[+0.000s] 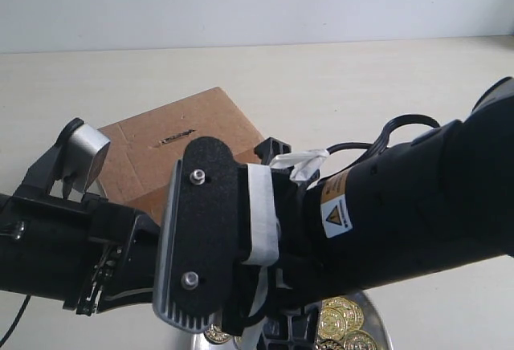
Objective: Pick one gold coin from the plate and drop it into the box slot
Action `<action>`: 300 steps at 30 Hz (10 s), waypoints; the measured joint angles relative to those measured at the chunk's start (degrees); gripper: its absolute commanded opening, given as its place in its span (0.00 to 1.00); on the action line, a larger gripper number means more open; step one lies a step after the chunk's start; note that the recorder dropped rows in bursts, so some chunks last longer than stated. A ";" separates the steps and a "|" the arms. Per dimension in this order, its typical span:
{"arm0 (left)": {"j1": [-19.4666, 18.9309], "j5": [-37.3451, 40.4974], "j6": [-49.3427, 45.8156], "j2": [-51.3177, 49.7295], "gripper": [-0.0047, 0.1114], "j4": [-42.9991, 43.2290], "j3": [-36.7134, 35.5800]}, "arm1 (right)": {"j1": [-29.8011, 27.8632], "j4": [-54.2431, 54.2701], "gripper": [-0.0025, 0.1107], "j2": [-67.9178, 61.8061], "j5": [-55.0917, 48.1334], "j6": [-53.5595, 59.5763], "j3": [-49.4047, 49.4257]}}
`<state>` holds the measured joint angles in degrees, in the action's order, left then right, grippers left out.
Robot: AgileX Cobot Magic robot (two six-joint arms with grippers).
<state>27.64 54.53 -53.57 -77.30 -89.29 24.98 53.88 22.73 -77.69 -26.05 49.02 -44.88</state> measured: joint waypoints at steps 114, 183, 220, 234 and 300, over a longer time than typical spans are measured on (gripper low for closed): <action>-2.35 -26.86 -18.25 -20.62 0.34 50.60 32.91 | 0.00 -8.50 0.02 9.45 -19.79 -23.29 0.00; -22.25 -15.58 -12.59 54.09 0.04 49.64 32.91 | -40.33 3.22 0.02 46.64 -7.04 -23.29 0.00; -29.92 -13.54 -12.59 77.24 0.04 49.87 11.91 | -59.40 5.66 0.02 72.41 -9.76 -23.29 0.12; -35.56 -29.96 -12.59 77.14 0.04 69.24 2.04 | -63.43 -1.66 0.02 77.52 -3.20 -23.29 11.48; -29.13 -34.88 41.17 77.01 0.04 86.14 -24.83 | -63.85 -30.41 0.02 77.40 9.77 -62.07 44.78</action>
<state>-1.49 19.65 -12.40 -0.29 -3.15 0.15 -9.97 -7.68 -0.29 -16.28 -13.05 -0.10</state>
